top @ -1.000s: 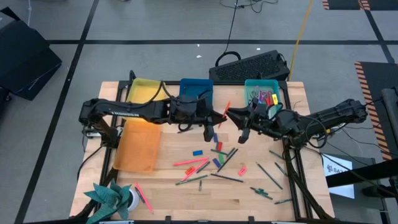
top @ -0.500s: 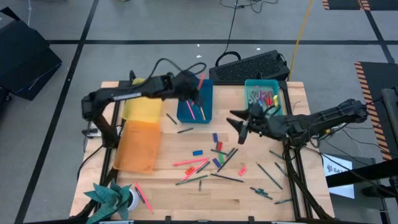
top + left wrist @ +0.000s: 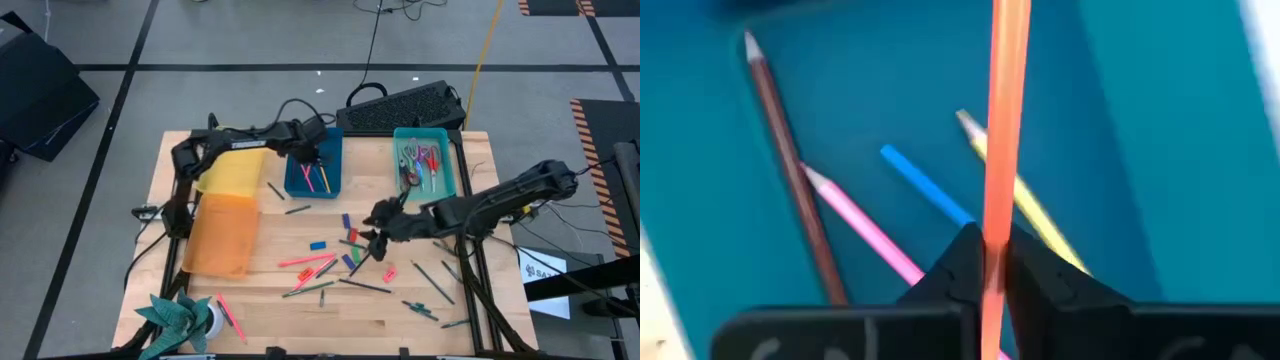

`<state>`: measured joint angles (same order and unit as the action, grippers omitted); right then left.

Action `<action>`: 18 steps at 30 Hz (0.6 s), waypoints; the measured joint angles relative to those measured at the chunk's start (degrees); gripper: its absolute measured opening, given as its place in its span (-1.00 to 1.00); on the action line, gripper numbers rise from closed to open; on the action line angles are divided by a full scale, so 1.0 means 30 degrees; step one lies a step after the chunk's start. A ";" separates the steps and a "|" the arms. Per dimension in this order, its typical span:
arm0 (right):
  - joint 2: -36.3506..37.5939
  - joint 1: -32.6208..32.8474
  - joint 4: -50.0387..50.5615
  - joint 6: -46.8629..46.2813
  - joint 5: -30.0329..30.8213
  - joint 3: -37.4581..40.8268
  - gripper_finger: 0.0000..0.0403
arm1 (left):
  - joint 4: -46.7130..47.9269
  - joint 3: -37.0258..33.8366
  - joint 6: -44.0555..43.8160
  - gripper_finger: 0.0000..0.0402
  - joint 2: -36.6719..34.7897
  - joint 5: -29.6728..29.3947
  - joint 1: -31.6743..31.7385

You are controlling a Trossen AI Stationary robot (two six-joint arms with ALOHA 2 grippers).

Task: Sort crayons/erasers/pens/pencils in bins
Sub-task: Put the orange pencil into the blue bin, then put the right dark green pencil into the blue bin

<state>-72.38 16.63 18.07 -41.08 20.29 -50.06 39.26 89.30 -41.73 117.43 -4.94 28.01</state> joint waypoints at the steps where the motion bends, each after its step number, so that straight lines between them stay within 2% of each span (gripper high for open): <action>1: -0.0242 0.0140 0.0485 -0.0153 -0.0315 0.0000 -0.11 | 0.0169 0.0000 -0.0165 -0.88 0.0207 -0.0003 0.0028; 8: -0.1506 0.1188 0.5069 -0.1464 -0.1846 0.0000 -0.11 | 0.0375 0.0000 -0.0420 -0.80 0.0727 0.0159 0.0037; 12: -0.1654 0.1705 0.7126 -0.3992 -0.2894 0.0007 -0.12 | 0.0416 0.0000 0.0268 -0.51 0.0719 0.0440 0.0037; 18: -0.1672 0.2560 0.9929 -0.9309 -0.6082 0.0007 -0.12 | 0.0768 0.0000 0.1196 0.01 0.0114 0.1545 0.0285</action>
<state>-77.39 24.31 47.86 -69.01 2.04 -50.04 41.56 89.30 -38.14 117.78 -0.31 28.86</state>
